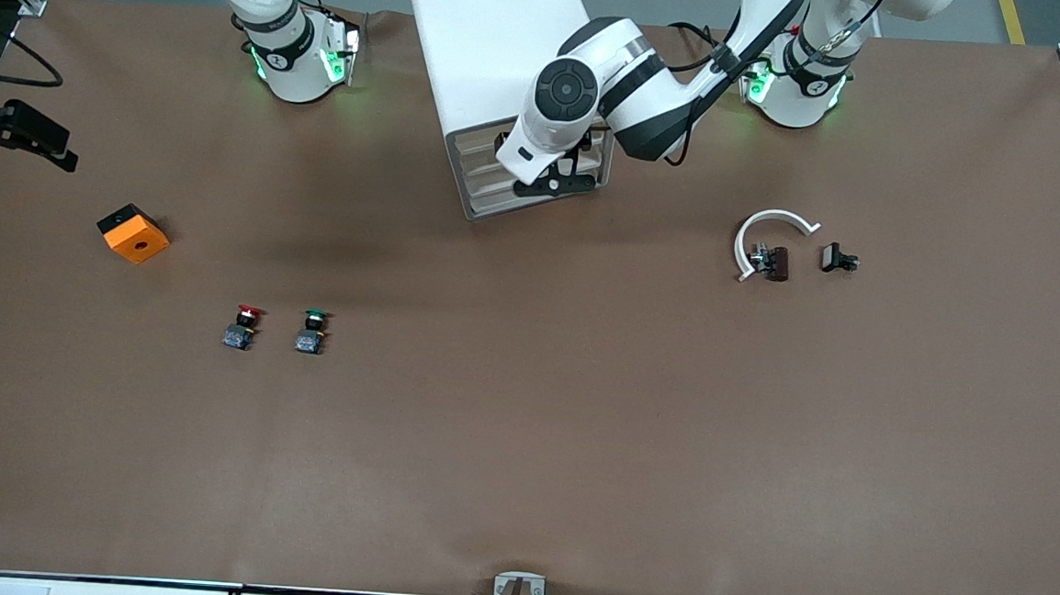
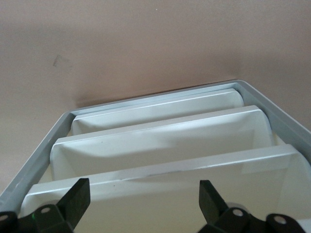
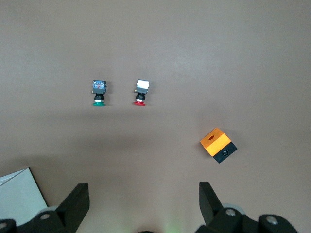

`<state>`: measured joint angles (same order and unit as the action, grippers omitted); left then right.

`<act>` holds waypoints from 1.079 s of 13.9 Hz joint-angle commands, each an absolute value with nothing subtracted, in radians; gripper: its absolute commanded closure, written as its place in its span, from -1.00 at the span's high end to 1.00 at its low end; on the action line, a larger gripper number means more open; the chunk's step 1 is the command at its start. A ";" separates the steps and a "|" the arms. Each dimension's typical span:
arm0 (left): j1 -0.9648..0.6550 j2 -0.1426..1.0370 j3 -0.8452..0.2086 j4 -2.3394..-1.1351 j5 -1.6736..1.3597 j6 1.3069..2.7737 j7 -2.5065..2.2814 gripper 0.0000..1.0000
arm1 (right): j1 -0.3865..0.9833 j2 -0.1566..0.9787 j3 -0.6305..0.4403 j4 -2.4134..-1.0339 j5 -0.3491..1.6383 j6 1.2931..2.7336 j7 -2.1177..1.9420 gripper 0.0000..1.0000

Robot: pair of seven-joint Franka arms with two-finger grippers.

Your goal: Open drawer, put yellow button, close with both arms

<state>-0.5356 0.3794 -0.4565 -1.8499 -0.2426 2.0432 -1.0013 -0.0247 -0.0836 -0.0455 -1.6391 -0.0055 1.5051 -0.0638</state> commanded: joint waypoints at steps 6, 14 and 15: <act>-0.440 0.422 -0.462 -1.746 -0.259 2.013 -1.080 1.00 | -0.023 -0.187 -0.029 -1.698 -0.015 1.473 -0.058 1.00; -0.184 0.399 -0.460 -1.637 -0.215 2.008 -1.120 1.00 | -0.032 -0.193 -0.023 -1.700 -0.006 1.505 -0.057 1.00; -0.151 0.391 -0.460 -1.638 -0.197 2.002 -1.120 1.00 | -0.047 -0.195 -0.025 -1.701 0.012 1.503 -0.055 1.00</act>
